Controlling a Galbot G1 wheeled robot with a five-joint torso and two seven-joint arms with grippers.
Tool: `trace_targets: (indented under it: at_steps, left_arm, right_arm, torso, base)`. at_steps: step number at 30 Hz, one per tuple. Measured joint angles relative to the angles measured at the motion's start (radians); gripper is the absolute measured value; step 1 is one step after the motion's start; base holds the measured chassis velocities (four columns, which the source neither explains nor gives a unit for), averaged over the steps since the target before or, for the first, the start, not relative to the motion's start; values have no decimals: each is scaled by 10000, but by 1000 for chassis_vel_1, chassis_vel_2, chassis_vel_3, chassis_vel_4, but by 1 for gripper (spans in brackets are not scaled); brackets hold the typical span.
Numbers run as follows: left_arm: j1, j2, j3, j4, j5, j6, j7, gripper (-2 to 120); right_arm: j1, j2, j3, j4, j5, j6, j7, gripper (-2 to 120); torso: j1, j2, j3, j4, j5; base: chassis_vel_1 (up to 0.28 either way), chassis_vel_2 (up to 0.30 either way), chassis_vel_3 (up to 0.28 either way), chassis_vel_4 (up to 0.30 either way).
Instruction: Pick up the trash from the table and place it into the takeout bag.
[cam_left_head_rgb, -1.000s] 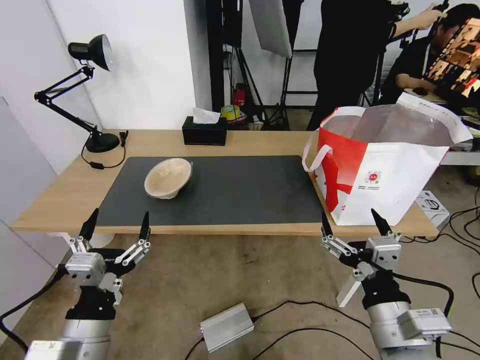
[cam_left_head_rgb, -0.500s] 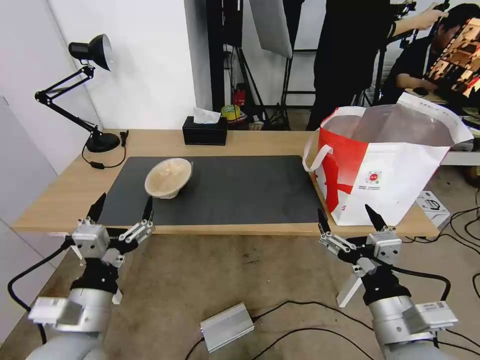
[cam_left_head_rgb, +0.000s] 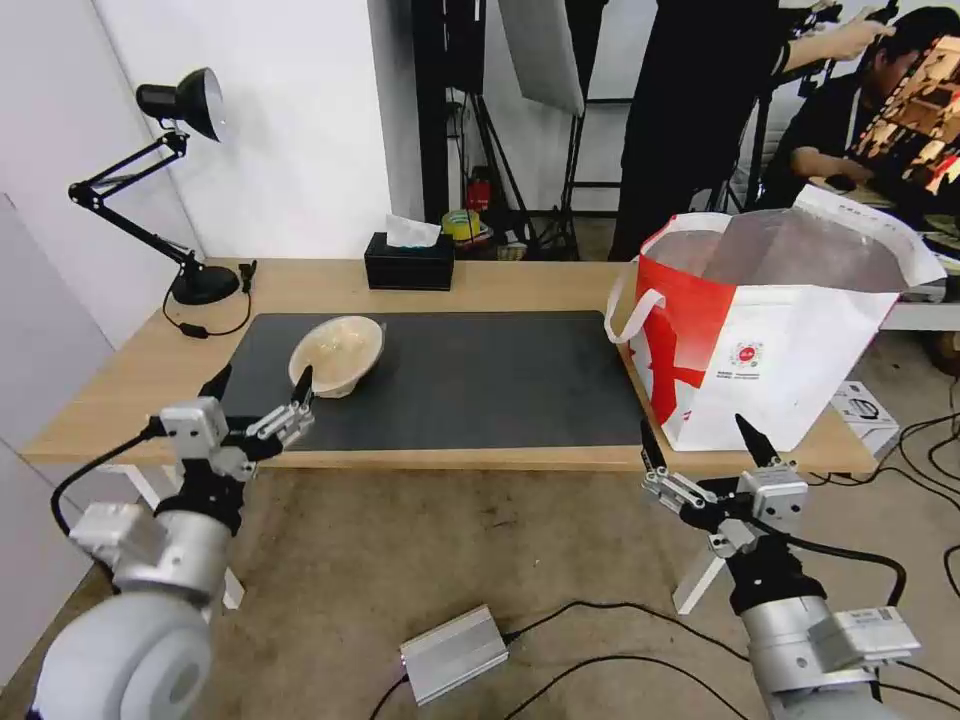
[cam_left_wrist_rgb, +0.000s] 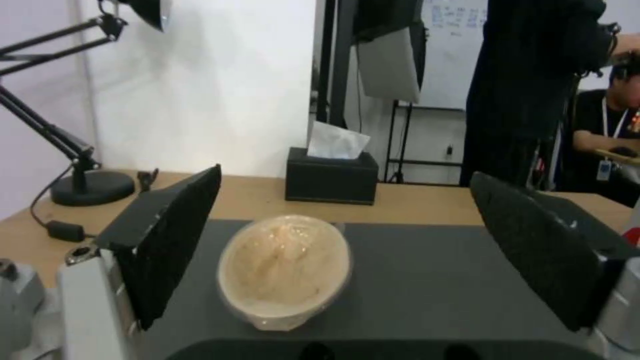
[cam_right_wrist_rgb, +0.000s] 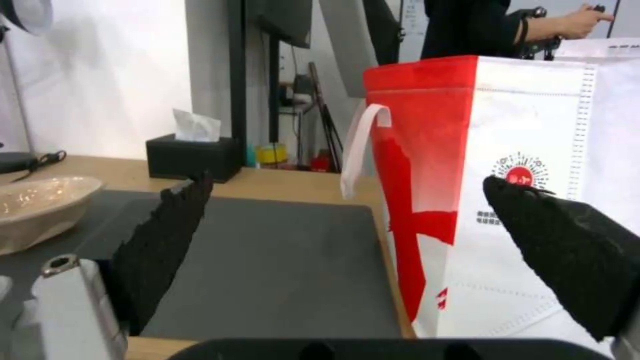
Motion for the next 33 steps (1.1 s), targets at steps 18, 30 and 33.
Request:
trace_targets:
  at_steps: [18, 30, 33]
  left_arm:
    - [-2012, 614, 390, 1515, -2612, 1591, -1163, 100]
    - [-3473, 1089, 799, 3006, -4238, 2187, -1609, 100]
    - [-3723, 1051, 913, 3302, -4484, 2286, -1688, 100]
  right_arm:
    - [-194, 161, 133, -3, -67, -10, -56, 100]
    - [-240, 368, 67, -3, -377, -15, -137, 100]
    - [-254, 453, 73, -3, -474, -6, -130, 100]
  torso:
    - [0, 0, 0, 0, 1]
    - [0, 0, 0, 0, 2]
    - [0, 0, 0, 0, 2]
  base:
    - [0, 0, 0, 0]
    - [0, 0, 0, 0]
    - [0, 0, 0, 0]
